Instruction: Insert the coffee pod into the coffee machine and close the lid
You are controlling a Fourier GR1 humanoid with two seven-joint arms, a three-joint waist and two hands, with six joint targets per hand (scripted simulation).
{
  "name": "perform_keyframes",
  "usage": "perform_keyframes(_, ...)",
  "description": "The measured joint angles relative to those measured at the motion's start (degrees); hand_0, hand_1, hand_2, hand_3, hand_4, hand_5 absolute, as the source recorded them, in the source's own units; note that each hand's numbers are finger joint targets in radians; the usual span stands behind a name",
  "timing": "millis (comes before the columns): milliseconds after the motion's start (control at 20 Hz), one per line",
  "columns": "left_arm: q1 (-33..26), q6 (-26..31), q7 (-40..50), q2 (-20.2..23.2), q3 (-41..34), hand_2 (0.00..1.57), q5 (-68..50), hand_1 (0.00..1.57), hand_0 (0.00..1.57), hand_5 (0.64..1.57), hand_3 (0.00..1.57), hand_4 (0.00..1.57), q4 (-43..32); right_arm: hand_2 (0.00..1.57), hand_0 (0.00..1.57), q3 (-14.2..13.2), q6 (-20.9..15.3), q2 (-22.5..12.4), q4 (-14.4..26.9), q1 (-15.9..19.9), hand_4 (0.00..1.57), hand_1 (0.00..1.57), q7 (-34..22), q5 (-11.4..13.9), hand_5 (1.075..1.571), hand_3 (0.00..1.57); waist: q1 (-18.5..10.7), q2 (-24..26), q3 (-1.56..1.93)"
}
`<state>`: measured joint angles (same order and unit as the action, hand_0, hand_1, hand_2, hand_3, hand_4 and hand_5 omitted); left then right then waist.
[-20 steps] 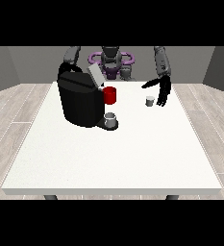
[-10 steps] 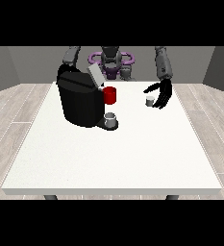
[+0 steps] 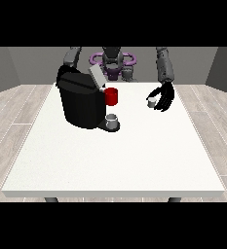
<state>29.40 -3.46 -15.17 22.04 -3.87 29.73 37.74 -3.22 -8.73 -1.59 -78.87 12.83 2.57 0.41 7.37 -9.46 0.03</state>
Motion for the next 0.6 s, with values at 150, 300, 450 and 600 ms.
perform_keyframes(150, 0.3, -2.9, -0.6, -1.0, 0.0, 1.04, 1.4, 0.92, 0.92, 1.571, 0.83, 0.36, -1.4, 0.0, 0.0, -0.1, 0.4, -0.1, 0.1, -0.2, 0.52, 0.0, 0.0, -0.5, 1.571, 0.0, 0.1, 0.2, 0.04)
perform_keyframes(300, 1.3, -5.4, -1.5, -1.0, 0.1, 1.04, 3.0, 0.93, 0.93, 1.571, 0.82, 0.28, -2.5, 0.0, 0.0, 0.1, -0.3, 0.4, 0.1, 0.3, 0.43, 0.0, 0.4, -0.9, 1.571, 0.0, 0.3, -0.5, 0.1)
perform_keyframes(450, 1.5, -5.8, -2.0, -0.3, 1.0, 1.11, 4.9, 1.03, 1.03, 1.571, 0.89, 0.29, -3.4, 0.0, 0.0, -0.1, 0.1, -0.1, 0.0, -0.1, 0.4, 0.0, 0.4, -1.3, 1.571, 0.0, 0.6, -0.3, 0.15)
perform_keyframes(600, 1.8, -5.4, -2.2, 0.1, 1.7, 1.36, 6.2, 1.23, 1.23, 1.571, 1.31, 0.47, -4.1, 0.0, 0.0, -1.0, 0.4, -0.4, 1.1, 0.0, 0.45, 0.0, 0.8, -2.0, 1.571, 0.0, 0.1, 0.2, 0.09)
